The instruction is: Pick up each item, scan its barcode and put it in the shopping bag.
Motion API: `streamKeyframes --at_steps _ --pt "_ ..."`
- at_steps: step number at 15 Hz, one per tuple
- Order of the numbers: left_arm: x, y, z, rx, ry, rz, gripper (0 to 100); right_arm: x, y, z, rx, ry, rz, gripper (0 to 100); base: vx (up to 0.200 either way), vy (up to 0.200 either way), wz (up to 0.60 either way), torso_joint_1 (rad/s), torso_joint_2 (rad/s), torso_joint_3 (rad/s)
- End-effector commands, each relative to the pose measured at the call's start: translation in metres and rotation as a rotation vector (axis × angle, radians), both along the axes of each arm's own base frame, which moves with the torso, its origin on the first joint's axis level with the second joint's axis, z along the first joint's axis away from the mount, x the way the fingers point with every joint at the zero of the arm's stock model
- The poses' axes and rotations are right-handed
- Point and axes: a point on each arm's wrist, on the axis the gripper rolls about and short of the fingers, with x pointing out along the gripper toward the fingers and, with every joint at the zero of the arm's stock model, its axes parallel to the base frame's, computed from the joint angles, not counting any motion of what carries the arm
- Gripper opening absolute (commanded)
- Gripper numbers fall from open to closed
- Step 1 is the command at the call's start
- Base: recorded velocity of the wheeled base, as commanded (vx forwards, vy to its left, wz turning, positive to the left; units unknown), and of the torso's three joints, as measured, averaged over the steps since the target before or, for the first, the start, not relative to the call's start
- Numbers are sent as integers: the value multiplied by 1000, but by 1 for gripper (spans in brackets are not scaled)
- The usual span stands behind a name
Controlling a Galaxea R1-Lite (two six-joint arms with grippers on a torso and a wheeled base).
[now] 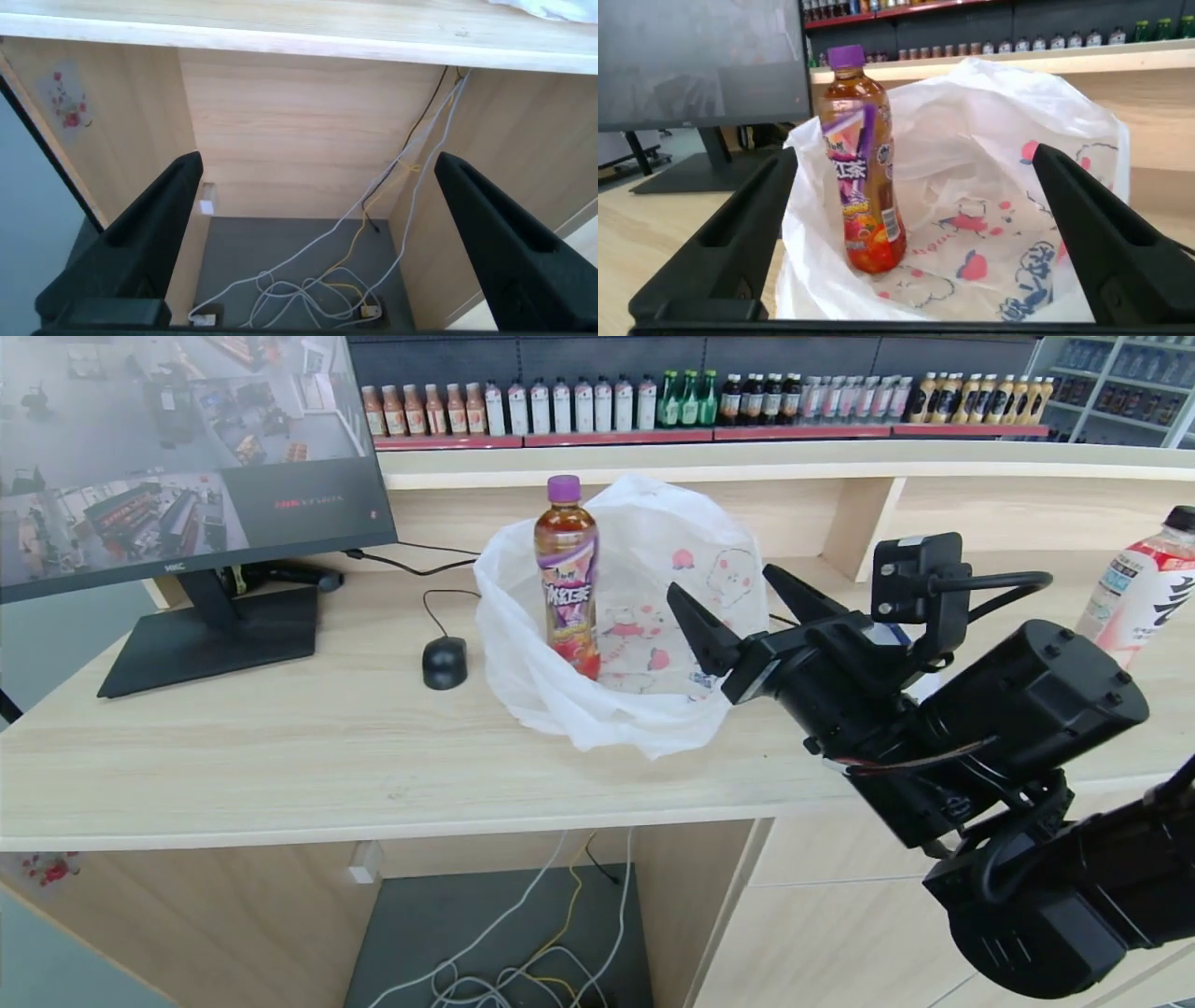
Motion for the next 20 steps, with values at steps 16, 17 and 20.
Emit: streamKeyframes --at_steps 16,17,20 --pt "0 0 0 -7 -1 0 100 -68 -17 -5 -30 72 4 100 0 -200 0 2 1 2" --pt "0 0 0 -7 -1 0 100 -71 -19 -6 -34 76 3 100 0 -200 0 2 2 -2" --pt "0 0 0 -7 -1 0 100 -84 -26 -14 -58 106 23 100 0 -200 0 7 1 4"
